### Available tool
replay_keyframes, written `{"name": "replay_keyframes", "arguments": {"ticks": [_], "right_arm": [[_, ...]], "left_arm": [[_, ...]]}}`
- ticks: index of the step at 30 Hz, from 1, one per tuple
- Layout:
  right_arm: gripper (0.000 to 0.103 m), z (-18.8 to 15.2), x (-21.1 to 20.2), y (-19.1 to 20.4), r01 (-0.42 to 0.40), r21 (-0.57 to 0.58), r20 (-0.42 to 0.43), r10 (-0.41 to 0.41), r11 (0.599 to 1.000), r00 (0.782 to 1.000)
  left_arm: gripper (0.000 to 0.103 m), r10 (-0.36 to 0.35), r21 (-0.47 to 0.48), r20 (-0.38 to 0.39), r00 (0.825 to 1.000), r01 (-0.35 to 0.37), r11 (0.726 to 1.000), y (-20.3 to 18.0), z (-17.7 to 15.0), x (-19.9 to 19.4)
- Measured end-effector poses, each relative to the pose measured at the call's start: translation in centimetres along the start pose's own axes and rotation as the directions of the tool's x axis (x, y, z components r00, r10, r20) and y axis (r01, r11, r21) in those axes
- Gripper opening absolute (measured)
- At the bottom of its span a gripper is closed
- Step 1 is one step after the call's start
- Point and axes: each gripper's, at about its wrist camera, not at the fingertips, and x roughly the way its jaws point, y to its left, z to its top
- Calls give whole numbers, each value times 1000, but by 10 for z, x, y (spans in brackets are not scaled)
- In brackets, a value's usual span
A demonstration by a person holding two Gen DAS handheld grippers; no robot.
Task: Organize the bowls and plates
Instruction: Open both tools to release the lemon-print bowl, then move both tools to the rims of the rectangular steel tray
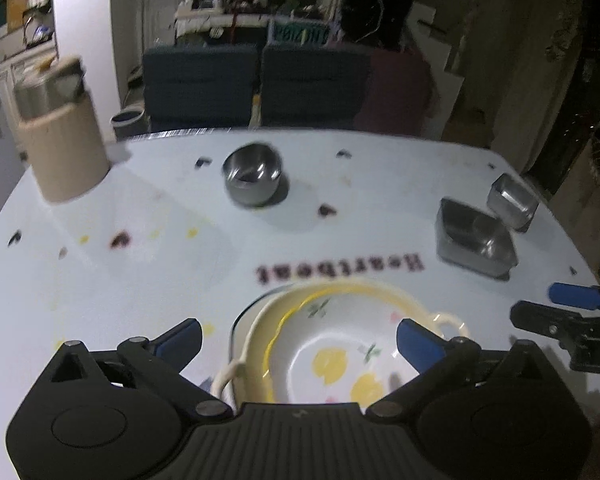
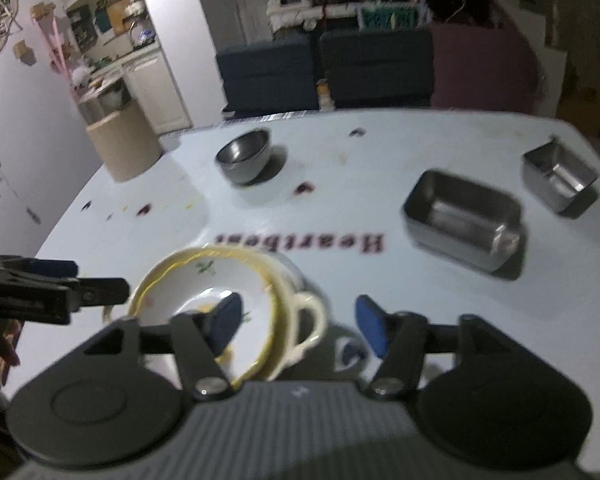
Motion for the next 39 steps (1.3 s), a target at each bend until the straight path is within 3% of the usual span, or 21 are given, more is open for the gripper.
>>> {"name": "replay_keyframes", "arguments": {"ticks": [2,5,12,17,20,22,26,30,32,37,39], "right_arm": [[94,3,-6,-11,35,5,29,-35,999,999],[103,9,-20,-30,76,30,59,-77,997,995],[103,30,-42,-81,158,80,125,-167,984,978],[103,38,-39,-120,224,66,136,-231,972,963],[103,39,-28,-149,257,138,128,-274,957,953],[102,38,-17,-168,215,211,106,-241,953,965],[90,41,0,-195,134,354,46,-160,926,986],[72,46,18,-209,95,390,39,-119,916,992],[60,48,28,-208,101,405,22,-120,909,993],[41,49,58,-211,132,402,-47,-123,906,991],[39,48,73,-211,142,395,-76,-122,908,990]], "left_arm": [[102,-22,6,27,999,22,1000,-10,8,-1],[102,-57,39,66,996,54,998,-28,19,-3],[103,-136,86,146,980,125,988,-73,47,6],[103,-115,115,168,979,97,989,-104,63,31],[103,-107,106,161,981,90,990,-116,71,49],[103,-108,84,161,981,95,992,-124,76,64],[100,-128,54,126,984,122,991,-136,85,94],[79,-154,30,72,985,152,988,-147,87,127],[72,-167,33,48,985,165,986,-153,87,143],[53,-148,67,7,989,148,987,-161,83,178],[47,-152,60,-11,988,152,987,-160,83,191]]}}
